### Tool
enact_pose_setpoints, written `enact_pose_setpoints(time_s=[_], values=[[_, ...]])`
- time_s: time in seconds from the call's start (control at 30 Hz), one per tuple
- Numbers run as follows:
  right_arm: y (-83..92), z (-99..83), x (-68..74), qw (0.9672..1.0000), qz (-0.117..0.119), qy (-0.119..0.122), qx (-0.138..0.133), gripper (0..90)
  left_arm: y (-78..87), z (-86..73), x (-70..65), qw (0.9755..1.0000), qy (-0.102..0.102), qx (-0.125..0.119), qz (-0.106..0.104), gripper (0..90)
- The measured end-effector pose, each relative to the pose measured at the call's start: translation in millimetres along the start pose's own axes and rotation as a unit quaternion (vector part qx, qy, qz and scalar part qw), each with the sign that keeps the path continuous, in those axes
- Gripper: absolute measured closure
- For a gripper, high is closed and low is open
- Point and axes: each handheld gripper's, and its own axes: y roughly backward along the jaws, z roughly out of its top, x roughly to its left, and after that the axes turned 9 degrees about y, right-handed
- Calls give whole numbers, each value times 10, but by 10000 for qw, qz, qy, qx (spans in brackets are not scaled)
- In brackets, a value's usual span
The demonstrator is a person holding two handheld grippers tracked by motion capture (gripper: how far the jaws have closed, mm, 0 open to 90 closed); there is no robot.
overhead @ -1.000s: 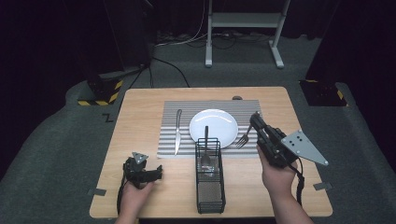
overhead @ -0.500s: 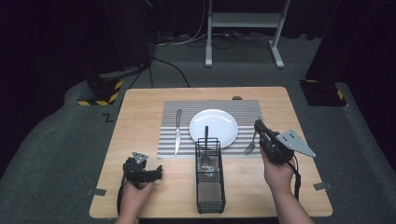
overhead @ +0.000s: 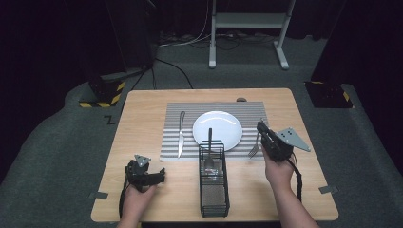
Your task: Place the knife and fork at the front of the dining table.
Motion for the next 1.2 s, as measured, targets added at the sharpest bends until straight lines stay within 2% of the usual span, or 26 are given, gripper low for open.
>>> enact_pose_setpoints(time_s=[0.27, 0.67, 0.83, 1.07, 1.2], values=[[-109, -55, -10, 9999, 4, -15, 172, 866, 0, 1, 2, 10000, -3, 5, -8, 43], [-237, -93, -51, 9997, -3, -76, 240, 865, 1, 0, 4, 10000, -3, 8, -19, 44], [-355, -100, -109, 9993, 3, -225, 313, 863, 2, -1, 4, 10000, -5, 6, -17, 44], [-591, -120, -162, 9988, -33, -93, 487, 852, 5, -4, 5, 10000, -1, 9, -39, 46], [-743, -140, -208, 9977, -53, -145, 654, 849, 6, -6, 4, 10000, 6, 7, -47, 47]])
